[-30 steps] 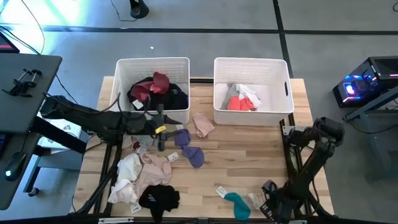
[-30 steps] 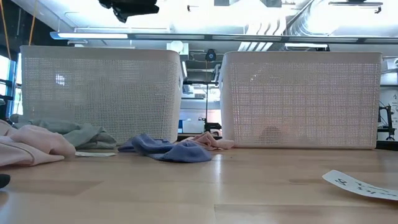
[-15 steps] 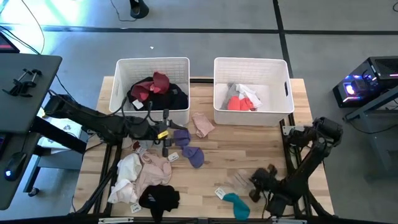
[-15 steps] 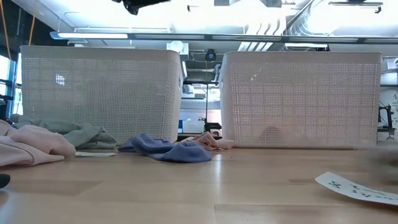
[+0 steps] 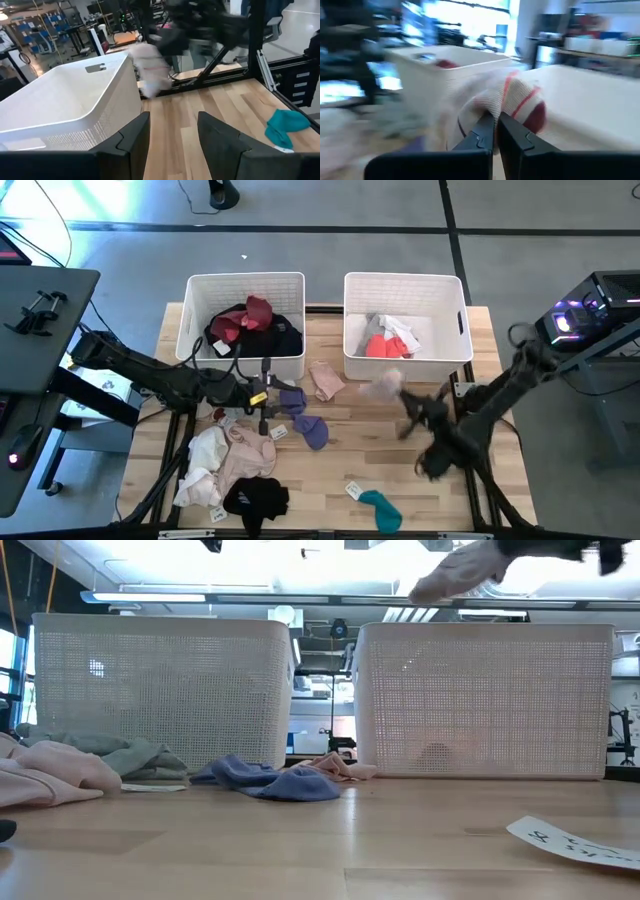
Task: Sort clothes
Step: Put the gray patterned sock into the right white laundry bin, then put the blue sock into the right white laundry bin
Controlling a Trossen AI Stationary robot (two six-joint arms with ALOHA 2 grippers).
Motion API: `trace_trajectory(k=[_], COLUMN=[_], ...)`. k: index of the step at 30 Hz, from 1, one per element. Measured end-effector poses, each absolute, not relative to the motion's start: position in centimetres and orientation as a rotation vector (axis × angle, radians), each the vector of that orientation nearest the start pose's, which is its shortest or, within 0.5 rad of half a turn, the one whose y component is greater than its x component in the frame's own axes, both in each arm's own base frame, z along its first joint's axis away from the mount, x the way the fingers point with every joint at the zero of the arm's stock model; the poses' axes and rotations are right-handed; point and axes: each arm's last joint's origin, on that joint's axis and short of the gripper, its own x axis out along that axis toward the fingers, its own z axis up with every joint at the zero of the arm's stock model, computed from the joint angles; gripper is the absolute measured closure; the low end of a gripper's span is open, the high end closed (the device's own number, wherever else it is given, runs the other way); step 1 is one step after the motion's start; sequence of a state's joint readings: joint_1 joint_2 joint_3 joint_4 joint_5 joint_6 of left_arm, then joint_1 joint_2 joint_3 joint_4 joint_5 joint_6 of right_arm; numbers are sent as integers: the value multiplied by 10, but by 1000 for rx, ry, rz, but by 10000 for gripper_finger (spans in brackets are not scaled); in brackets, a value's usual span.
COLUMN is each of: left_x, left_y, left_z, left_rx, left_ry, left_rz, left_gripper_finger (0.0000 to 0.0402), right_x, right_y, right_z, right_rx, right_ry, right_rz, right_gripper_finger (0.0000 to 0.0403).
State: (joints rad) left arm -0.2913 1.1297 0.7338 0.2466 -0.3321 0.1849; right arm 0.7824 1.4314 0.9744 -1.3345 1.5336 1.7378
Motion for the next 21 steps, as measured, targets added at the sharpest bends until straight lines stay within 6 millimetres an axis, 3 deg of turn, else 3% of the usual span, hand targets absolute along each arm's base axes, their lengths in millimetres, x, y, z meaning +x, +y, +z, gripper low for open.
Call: trace_trajectory(k=[6,10,15,21], left_x=[244,245,252,260], left_y=[-63,-63,-65,-67], left_z=[285,280,271,259], left_rx=[233,226,237,248], left_ry=[177,208,246,287], left_rz=[39,42,40,38], left_gripper_finger=[249,249,249,249], right_x=[163,147,130,122], right_y=[59,24,4,-2], right_z=[283,299,310,318], right_rx=[-69,-58,-18,92], right_ry=[98,161,208,138], right_rz=[-1057,-1205,-1290,-1303], right_gripper_finger=[396,391,336,248])
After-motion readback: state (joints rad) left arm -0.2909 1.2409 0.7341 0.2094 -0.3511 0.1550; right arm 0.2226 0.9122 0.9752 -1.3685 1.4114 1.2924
